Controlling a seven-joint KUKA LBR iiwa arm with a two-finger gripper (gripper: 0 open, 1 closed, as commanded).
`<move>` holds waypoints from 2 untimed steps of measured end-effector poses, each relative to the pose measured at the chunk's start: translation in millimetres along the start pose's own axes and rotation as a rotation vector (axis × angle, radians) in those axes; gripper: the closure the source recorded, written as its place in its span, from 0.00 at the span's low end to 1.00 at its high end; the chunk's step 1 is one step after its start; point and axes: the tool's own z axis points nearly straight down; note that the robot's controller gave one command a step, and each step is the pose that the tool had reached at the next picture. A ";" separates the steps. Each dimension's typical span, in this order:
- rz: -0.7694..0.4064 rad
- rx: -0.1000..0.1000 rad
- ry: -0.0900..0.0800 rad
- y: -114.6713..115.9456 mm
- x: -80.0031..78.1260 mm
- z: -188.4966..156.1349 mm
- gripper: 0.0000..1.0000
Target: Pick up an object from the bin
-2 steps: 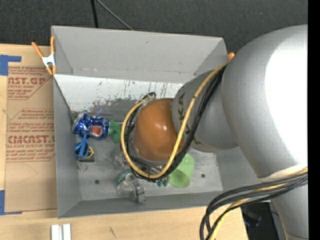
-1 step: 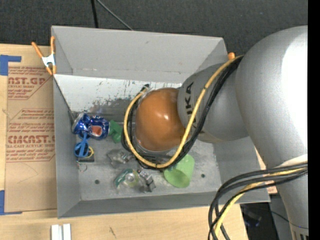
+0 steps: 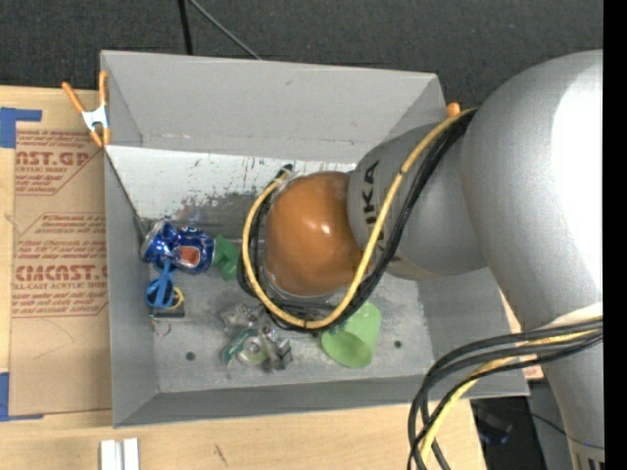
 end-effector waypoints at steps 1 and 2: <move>0.001 -0.001 0.000 0.8 -0.7 -2.2 1.00; 0.002 0.004 -0.007 0.4 -3.1 -104.8 1.00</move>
Offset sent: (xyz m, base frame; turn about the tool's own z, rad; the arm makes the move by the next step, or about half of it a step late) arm 0.0000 0.0002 0.0026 0.0000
